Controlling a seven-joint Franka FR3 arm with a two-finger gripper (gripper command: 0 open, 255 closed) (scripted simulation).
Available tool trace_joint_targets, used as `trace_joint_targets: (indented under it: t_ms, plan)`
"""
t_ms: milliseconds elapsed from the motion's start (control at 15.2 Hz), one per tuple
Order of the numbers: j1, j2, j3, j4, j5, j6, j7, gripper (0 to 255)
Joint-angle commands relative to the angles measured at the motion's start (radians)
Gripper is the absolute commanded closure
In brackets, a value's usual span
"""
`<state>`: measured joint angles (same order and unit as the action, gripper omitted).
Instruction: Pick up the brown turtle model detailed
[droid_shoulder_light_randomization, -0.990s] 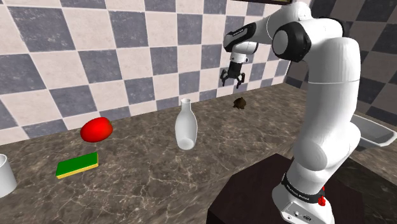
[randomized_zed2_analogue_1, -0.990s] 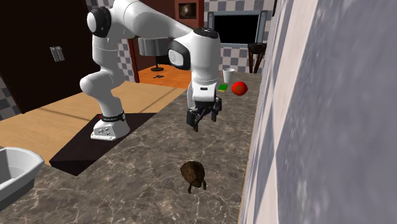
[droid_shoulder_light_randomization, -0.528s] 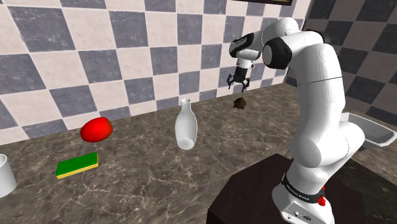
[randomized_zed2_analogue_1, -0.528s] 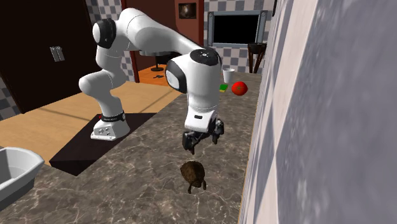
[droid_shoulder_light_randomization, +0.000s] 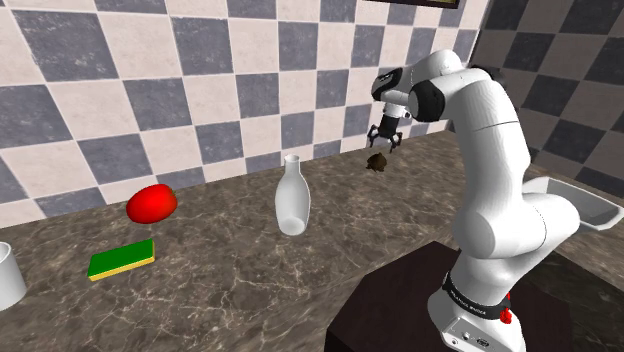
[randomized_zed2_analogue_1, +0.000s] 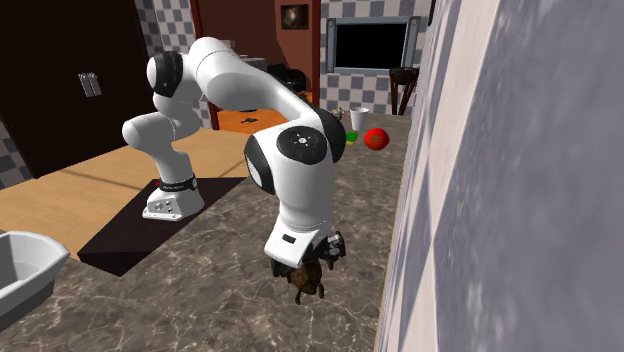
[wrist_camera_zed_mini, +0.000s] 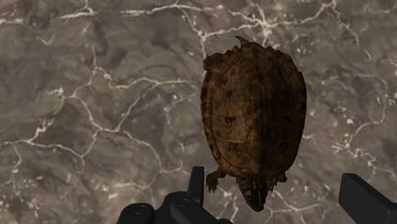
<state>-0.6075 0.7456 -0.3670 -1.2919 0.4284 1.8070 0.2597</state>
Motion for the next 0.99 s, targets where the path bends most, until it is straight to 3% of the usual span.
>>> trace_joint_targets:
  t_ms: [0, 462, 528, 924]
  plan:
    - [-0.008, 0.023, 0.003, 0.012, 0.007, 0.009, 0.0, 0]
    - [-0.009, 0.056, 0.011, -0.008, 0.019, 0.059, -0.014, 0]
    - [-0.009, 0.054, 0.01, -0.014, 0.019, 0.062, -0.015, 255]
    - [-0.008, 0.053, 0.01, -0.015, 0.019, 0.063, -0.016, 255]
